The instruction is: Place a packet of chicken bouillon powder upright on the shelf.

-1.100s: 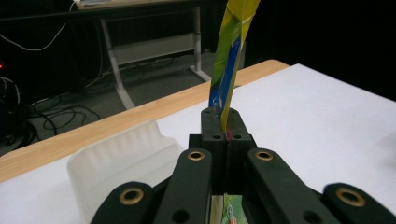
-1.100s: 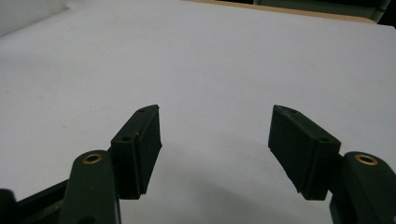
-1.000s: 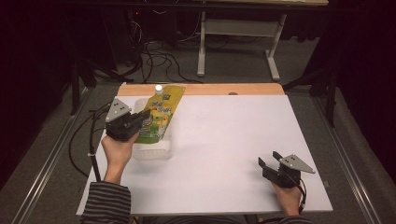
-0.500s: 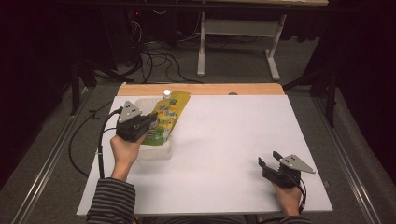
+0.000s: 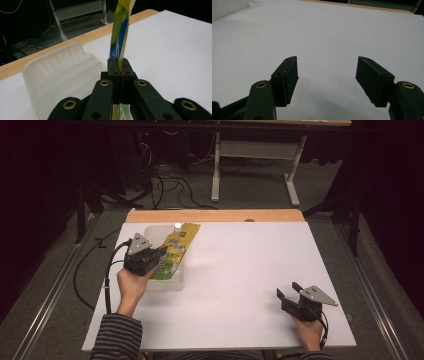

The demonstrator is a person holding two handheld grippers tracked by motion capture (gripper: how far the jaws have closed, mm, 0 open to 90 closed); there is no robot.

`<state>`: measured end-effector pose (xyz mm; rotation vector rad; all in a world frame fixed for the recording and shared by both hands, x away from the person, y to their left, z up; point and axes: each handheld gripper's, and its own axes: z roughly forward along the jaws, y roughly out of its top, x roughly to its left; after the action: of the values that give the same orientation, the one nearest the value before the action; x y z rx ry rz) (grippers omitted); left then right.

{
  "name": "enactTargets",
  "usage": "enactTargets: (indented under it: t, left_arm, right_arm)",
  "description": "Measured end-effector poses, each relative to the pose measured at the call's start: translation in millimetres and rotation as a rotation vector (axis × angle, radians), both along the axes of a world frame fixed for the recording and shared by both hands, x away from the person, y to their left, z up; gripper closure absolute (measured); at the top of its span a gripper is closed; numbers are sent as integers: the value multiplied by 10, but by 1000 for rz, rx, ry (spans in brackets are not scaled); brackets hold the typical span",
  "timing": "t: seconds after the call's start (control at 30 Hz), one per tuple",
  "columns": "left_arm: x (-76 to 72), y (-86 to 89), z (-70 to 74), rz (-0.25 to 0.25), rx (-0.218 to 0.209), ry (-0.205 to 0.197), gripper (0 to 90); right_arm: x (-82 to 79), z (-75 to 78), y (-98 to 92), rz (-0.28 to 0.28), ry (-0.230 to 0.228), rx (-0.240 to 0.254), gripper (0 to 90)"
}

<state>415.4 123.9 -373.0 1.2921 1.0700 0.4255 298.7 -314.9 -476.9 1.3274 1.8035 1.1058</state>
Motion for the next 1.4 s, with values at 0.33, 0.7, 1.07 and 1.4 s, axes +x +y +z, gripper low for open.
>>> enactTargets:
  t: [0.33,0.7,1.07,1.4]
  left_arm:
    - [-21,64,49,21,77,101,889]
    - [-6,141,61,25,110,228,866]
    - [-39,123,22,30,154,211,900]
    - [-82,225,-180,42,34,103,900]
  right_arm:
    - [0,1,-3,1,0,0,347]
    - [0,1,-7,3,-4,-2,347]
    - [-1,0,-3,-1,-6,-3,348]
    - [-2,0,5,-1,-5,-6,348]
